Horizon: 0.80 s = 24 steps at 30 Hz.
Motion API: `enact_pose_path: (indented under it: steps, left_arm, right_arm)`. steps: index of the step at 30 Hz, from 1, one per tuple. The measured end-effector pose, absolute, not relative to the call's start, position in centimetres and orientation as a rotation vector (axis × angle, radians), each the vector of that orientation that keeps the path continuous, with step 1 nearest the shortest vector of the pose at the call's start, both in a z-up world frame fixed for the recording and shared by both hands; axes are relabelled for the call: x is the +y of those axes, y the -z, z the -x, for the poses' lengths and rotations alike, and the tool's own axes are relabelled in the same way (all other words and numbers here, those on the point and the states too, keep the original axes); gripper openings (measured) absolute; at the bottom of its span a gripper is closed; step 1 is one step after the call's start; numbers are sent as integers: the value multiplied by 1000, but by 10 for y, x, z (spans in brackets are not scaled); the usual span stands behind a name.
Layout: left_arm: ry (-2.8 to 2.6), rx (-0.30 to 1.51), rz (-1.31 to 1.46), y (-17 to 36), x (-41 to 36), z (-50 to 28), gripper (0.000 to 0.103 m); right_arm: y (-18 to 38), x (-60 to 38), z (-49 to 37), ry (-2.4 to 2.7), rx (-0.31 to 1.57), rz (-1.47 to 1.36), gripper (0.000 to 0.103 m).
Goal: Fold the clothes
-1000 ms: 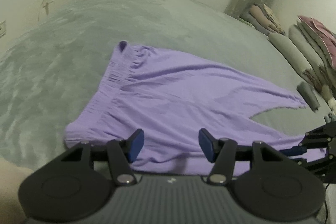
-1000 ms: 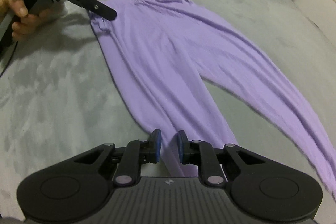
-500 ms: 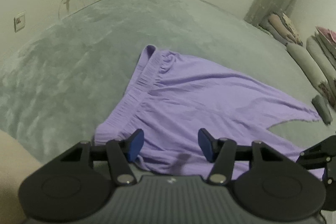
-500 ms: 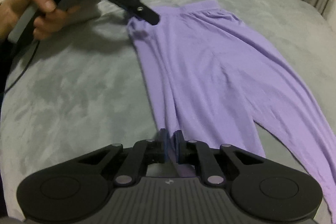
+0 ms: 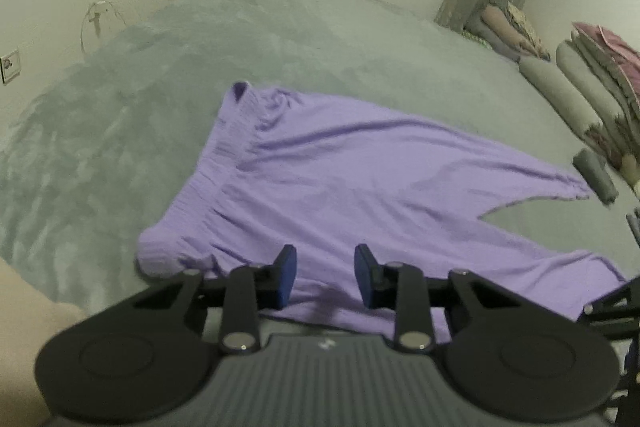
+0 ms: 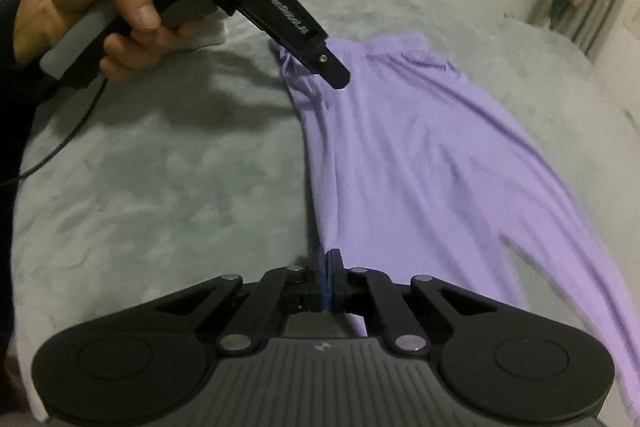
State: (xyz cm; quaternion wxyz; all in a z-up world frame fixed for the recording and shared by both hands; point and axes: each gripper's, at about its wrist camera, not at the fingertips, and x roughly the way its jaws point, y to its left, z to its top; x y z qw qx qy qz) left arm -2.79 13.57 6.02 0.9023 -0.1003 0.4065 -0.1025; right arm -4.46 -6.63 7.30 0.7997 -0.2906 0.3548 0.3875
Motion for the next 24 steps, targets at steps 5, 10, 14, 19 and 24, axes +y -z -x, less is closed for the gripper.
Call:
enact_pose_path:
  steps: [5,10,14,19,24]
  left_arm:
    - [180,829,180,-61,135,31,41]
    - [115,829,131,-58,131,31,48]
    - [47,840,110,-53,132,28,49]
    - [25,859,109,-47,134,25,49]
    - [81,827,110,-55,121,34,54]
  right_arm:
    - [-60,-67,55,-791,780,580,2]
    - [-52,-63,70,-772,765,526,4]
    - [-62,-62,82,-833,764,441,3]
    - [-71,-88,80,-736,727,359,9]
    - [-89,-185,72,-410,700,92,36]
